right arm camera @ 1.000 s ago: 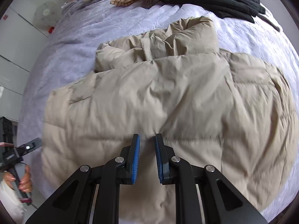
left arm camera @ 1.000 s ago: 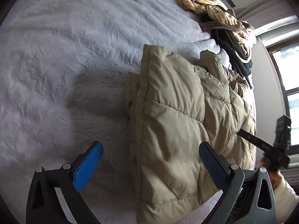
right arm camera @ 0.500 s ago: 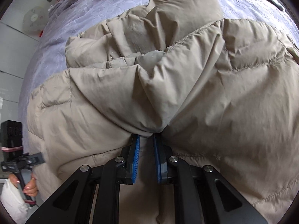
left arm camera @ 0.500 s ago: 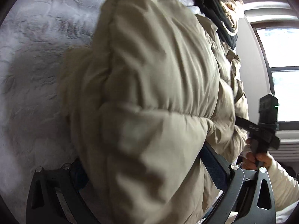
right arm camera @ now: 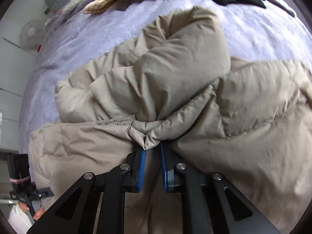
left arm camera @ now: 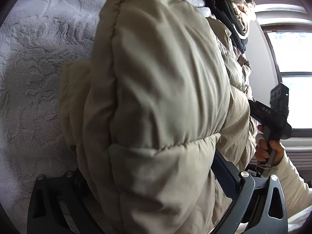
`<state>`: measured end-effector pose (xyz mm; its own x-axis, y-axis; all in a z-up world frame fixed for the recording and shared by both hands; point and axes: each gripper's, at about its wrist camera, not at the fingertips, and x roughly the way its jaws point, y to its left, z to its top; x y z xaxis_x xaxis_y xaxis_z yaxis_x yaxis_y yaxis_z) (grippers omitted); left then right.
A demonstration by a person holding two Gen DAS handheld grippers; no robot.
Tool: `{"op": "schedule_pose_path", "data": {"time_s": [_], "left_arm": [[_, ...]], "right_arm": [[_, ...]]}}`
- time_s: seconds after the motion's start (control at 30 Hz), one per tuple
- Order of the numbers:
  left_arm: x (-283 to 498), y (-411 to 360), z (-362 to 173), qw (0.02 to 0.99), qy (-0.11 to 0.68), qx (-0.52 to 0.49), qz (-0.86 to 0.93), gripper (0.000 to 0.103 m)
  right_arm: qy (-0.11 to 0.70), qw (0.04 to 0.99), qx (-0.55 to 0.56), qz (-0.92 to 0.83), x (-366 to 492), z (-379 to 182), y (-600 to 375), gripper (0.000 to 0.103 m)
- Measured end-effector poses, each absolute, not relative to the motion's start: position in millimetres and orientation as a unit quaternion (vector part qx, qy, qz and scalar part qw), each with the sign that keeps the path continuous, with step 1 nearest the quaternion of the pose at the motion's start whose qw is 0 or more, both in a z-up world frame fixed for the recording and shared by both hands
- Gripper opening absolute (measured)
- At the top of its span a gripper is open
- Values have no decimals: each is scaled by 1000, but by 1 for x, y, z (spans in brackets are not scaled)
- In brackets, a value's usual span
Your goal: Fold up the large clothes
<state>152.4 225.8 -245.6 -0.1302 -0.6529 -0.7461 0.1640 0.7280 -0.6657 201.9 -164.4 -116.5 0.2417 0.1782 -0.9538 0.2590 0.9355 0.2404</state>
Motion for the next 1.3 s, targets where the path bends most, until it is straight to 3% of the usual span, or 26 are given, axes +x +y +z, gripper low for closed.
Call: {"op": "schedule_pose_path", "data": {"time_s": [0.17, 0.2, 0.23, 0.27, 0.3, 0.43, 0.63, 0.8, 1.0, 1.13, 1.2, 1.23, 1.3], "left_arm": [[150, 211, -246, 634, 681, -173, -324, 100], [150, 208, -245, 631, 682, -172, -328, 82], [149, 204, -246, 619, 685, -185, -337, 71], [145, 197, -246, 605, 688, -205, -344, 50], [140, 192, -245, 597, 689, -219, -347, 40], [130, 181, -224, 595, 693, -235, -334, 25], [106, 135, -131, 587, 656, -282, -383, 25], [80, 37, -53, 608, 642, -212, -416, 25], [50, -86, -15, 643, 651, -103, -391, 26], [35, -147, -15, 657, 637, -55, -400, 45], [33, -162, -23, 649, 635, -46, -416, 67], [26, -164, -29, 644, 637, -43, -422, 70], [28, -182, -43, 635, 644, -39, -425, 71]], "right_arm": [[606, 772, 191, -11, 138, -72, -164, 19], [604, 774, 192, -9, 122, -67, -162, 19], [602, 775, 193, -12, 106, -65, -157, 19], [601, 775, 192, -19, 93, -67, -153, 19], [600, 776, 194, -27, 84, -72, -149, 19], [596, 780, 183, -52, 75, -100, -135, 18], [603, 765, 222, -44, 92, -124, -146, 15], [600, 739, 305, -11, 91, -136, -170, 11], [586, 693, 418, 33, 88, -152, -201, 10], [565, 660, 493, 49, 76, -143, -233, 10], [549, 668, 501, 47, 60, -126, -254, 11], [543, 673, 501, 40, 49, -118, -265, 15], [528, 685, 501, 9, 22, -100, -293, 35]]}}
